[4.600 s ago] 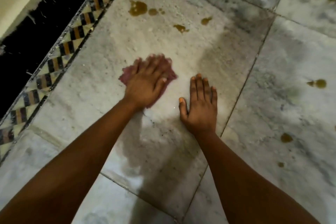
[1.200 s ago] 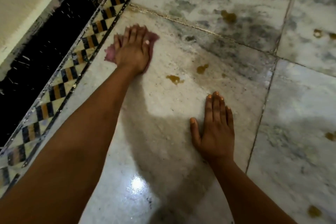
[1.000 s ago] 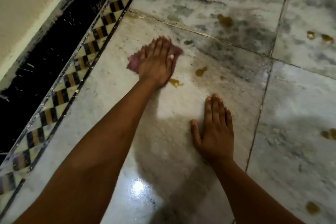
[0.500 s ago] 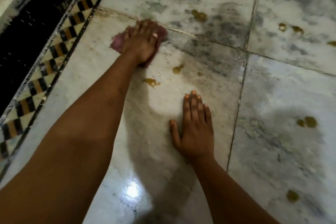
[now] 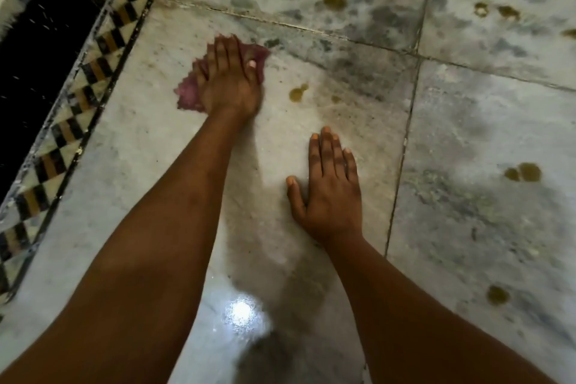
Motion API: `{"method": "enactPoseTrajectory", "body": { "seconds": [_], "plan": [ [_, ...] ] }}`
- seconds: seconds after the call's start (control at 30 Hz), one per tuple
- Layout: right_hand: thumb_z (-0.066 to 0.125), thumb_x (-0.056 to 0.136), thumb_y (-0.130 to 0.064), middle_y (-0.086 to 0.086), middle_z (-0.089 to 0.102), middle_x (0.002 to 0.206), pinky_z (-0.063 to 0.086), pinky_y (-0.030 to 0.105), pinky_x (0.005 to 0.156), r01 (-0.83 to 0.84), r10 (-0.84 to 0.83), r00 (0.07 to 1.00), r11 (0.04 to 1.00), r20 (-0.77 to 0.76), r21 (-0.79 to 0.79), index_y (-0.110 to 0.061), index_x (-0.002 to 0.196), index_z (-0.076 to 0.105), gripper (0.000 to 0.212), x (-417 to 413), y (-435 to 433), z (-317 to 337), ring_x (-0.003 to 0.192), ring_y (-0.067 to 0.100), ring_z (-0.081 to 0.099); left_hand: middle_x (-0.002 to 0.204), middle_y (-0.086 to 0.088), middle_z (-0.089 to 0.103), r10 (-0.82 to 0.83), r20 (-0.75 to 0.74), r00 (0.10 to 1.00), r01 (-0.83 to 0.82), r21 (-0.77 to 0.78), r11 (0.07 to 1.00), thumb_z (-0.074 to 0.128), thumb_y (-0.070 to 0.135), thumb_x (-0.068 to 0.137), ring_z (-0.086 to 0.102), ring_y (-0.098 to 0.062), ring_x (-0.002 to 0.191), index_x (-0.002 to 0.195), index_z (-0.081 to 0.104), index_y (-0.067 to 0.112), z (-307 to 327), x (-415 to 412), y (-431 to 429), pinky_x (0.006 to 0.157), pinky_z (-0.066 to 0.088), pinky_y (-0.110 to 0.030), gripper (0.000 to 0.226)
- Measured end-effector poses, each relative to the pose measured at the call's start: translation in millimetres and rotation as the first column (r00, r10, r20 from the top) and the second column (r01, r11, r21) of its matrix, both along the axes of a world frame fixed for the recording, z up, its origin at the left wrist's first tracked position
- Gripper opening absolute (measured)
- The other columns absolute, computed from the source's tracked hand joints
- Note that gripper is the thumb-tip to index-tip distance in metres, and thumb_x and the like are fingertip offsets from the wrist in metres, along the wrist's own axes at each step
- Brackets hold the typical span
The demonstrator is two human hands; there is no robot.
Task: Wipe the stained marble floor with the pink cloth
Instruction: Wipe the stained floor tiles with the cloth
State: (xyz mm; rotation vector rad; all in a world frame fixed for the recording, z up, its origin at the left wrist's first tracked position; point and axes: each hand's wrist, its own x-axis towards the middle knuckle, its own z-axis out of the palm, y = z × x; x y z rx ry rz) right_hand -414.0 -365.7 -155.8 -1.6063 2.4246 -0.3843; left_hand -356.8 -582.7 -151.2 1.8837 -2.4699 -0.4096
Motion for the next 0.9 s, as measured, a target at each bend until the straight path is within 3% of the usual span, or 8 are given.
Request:
{"method": "enactPoseTrajectory", "body": {
  "seconds": [0.2, 0.27, 0.37, 0.5, 0.63, 0.8, 0.9],
  "plan": [
    [0.028, 0.090, -0.047, 0.016, 0.018, 0.156, 0.007, 0.039, 0.117, -0.001, 0.001, 0.999, 1.000, 0.041, -0.010, -0.004, 0.148, 0.022, 0.073, 1, -1, 0, 0.145, 0.026, 0.014, 0.159, -0.008, 0.005, -0.102, 0.006, 0.995, 0.103, -0.067, 0.992, 0.018, 0.036, 0.100, 0.001, -0.021, 0.146, 0.150, 0.003, 0.013, -4, 23, 78, 0.115, -0.006, -0.044, 0.057],
    [0.025, 0.090, -0.049, 0.014, 0.014, 0.157, 0.004, 0.037, 0.118, -0.029, 0.030, 0.998, 0.999, 0.062, -0.020, -0.005, 0.148, 0.020, 0.073, -5, 6, 3, 0.146, 0.025, 0.011, 0.159, -0.008, 0.006, -0.077, 0.034, 0.996, 0.080, -0.085, 0.993, 0.018, 0.036, 0.100, 0.002, -0.022, 0.146, 0.150, 0.005, 0.013, -1, 20, 71, 0.115, -0.004, -0.046, 0.057],
    [0.023, 0.091, -0.049, 0.014, 0.011, 0.157, -0.002, 0.032, 0.116, -0.070, 0.070, 0.997, 0.997, -0.024, -0.040, -0.006, 0.149, 0.015, 0.072, -33, 21, 4, 0.146, 0.025, 0.008, 0.159, -0.007, 0.004, 0.003, 0.036, 0.999, -0.001, -0.047, 0.999, 0.016, 0.034, 0.100, 0.000, -0.022, 0.146, 0.150, 0.005, 0.014, 6, 8, 37, 0.116, -0.004, -0.048, 0.055],
    [0.023, 0.090, -0.052, 0.014, 0.010, 0.158, 0.001, 0.035, 0.118, 0.027, -0.028, 0.998, 0.999, -0.048, -0.023, -0.007, 0.150, 0.013, 0.076, -63, 35, -2, 0.146, 0.025, 0.006, 0.159, -0.002, -0.001, 0.036, 0.000, 0.999, -0.036, 0.054, 0.998, 0.014, 0.034, 0.101, -0.004, -0.021, 0.146, 0.150, 0.005, 0.019, 14, -16, 18, 0.117, -0.005, -0.046, 0.052],
    [0.026, 0.090, -0.051, 0.015, 0.013, 0.157, 0.003, 0.036, 0.118, 0.028, -0.028, 0.999, 1.000, -0.038, 0.008, -0.006, 0.150, 0.015, 0.076, -59, 33, -4, 0.146, 0.027, 0.009, 0.159, 0.001, 0.000, -0.156, -0.059, 0.986, 0.161, 0.089, 0.983, 0.012, 0.035, 0.101, -0.005, -0.021, 0.146, 0.150, 0.006, 0.023, 13, -62, 48, 0.117, -0.005, -0.045, 0.051],
    [0.029, 0.090, -0.049, 0.017, 0.020, 0.155, 0.008, 0.039, 0.118, 0.039, -0.039, 0.998, 0.999, -0.046, 0.005, -0.004, 0.148, 0.022, 0.074, -59, 32, -2, 0.144, 0.029, 0.017, 0.159, 0.003, 0.004, -0.438, 0.020, 0.899, 0.438, -0.056, 0.897, 0.017, 0.038, 0.101, -0.001, -0.018, 0.146, 0.150, 0.006, 0.029, 3, -54, 78, 0.116, -0.003, -0.045, 0.051],
    [0.030, 0.090, -0.050, 0.016, 0.017, 0.156, 0.007, 0.040, 0.118, 0.038, -0.038, 0.999, 0.999, -0.036, 0.008, -0.005, 0.149, 0.019, 0.075, -62, 30, -1, 0.145, 0.028, 0.014, 0.159, 0.002, 0.007, -0.397, 0.057, 0.916, 0.401, -0.083, 0.912, 0.017, 0.039, 0.100, 0.001, -0.021, 0.146, 0.150, 0.009, 0.030, 1, -55, 67, 0.115, -0.003, -0.047, 0.051]
  ]
}}
